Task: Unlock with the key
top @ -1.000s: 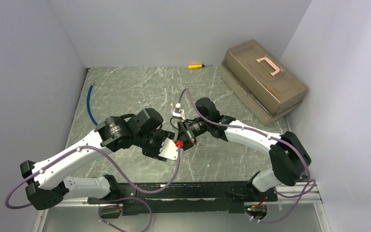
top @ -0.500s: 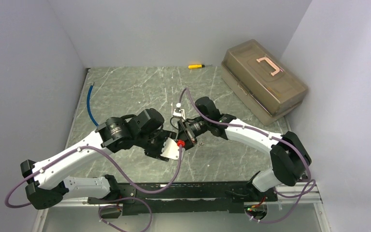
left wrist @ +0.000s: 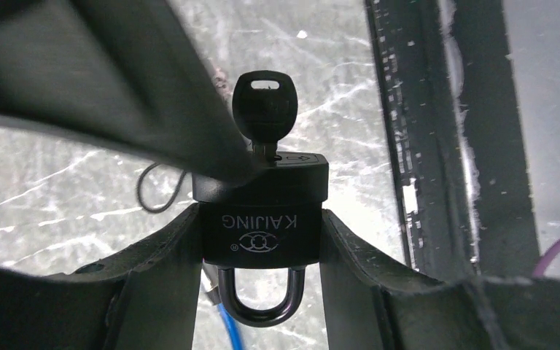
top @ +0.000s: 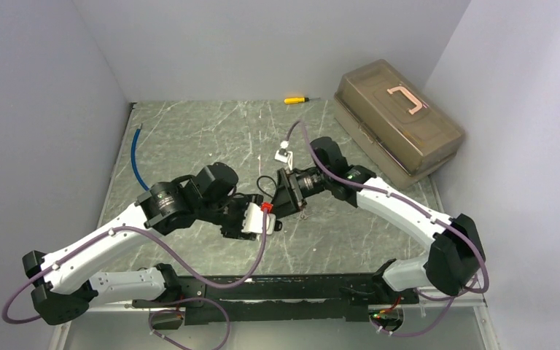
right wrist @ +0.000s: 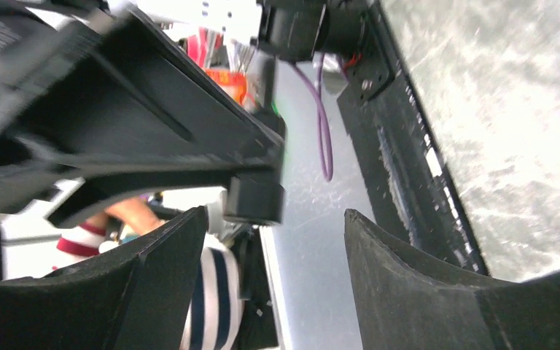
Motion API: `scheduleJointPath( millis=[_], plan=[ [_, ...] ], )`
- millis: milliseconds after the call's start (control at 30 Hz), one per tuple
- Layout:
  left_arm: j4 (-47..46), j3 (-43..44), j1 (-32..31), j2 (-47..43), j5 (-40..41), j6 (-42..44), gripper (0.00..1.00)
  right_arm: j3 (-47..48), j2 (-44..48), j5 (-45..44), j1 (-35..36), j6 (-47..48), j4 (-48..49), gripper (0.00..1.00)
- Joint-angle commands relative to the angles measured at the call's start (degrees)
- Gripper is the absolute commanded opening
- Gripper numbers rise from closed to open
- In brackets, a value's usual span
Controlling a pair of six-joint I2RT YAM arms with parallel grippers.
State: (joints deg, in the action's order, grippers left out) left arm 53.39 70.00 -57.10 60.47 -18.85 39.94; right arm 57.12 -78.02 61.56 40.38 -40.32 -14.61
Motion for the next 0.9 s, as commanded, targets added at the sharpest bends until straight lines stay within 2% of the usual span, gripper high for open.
scheduleJointPath(
  millis=[0, 167, 200, 300, 400, 500, 633, 733, 867],
  plan=[
    [-5.26, -1.19, 0.42, -0.94, -10.15, -3.78, 0.00, 6.69, 4.29, -4.29, -3.07, 3.33, -0.34, 0.72],
    [-3.31, -1.93, 2.99, -0.35, -18.29, -6.68, 0.00, 11.04, 7.62, -7.38, -6.55, 10.06, -3.16, 0.75],
    [-2.70, -1.72, 4.27, -0.15, -21.36, -7.77, 0.00, 10.89, 9.28, -10.30, -6.87, 13.11, -3.06, 0.75],
    [-2.43, -1.18, 10.46, 0.74, -33.01, -10.89, 0.00, 5.02, 18.39, -16.97, -6.81, 23.09, 3.70, 0.75],
    [-1.47, 0.35, 15.70, 2.33, -42.46, -12.62, 0.00, -2.65, 29.12, -18.58, -6.54, 34.75, 11.34, 0.79],
    [0.98, 2.30, 18.13, 4.74, -50.82, -12.69, 0.00, -5.74, 33.28, -14.05, -6.28, 43.16, 13.75, 0.81],
    [6.07, 5.12, 18.30, 7.16, -56.35, -9.12, 0.00, -1.80, 30.88, -4.73, -6.23, 51.30, 8.61, 0.77],
    [5.61, 5.53, 18.30, 6.80, -58.26, -10.37, 0.00, -0.67, 30.51, -1.57, -4.52, 54.00, 9.02, 0.75],
    [9.67, 7.44, 18.30, 7.46, -59.85, -7.99, 0.00, 0.52, 30.66, 1.43, -3.22, 52.75, 12.35, 0.74]
  ],
)
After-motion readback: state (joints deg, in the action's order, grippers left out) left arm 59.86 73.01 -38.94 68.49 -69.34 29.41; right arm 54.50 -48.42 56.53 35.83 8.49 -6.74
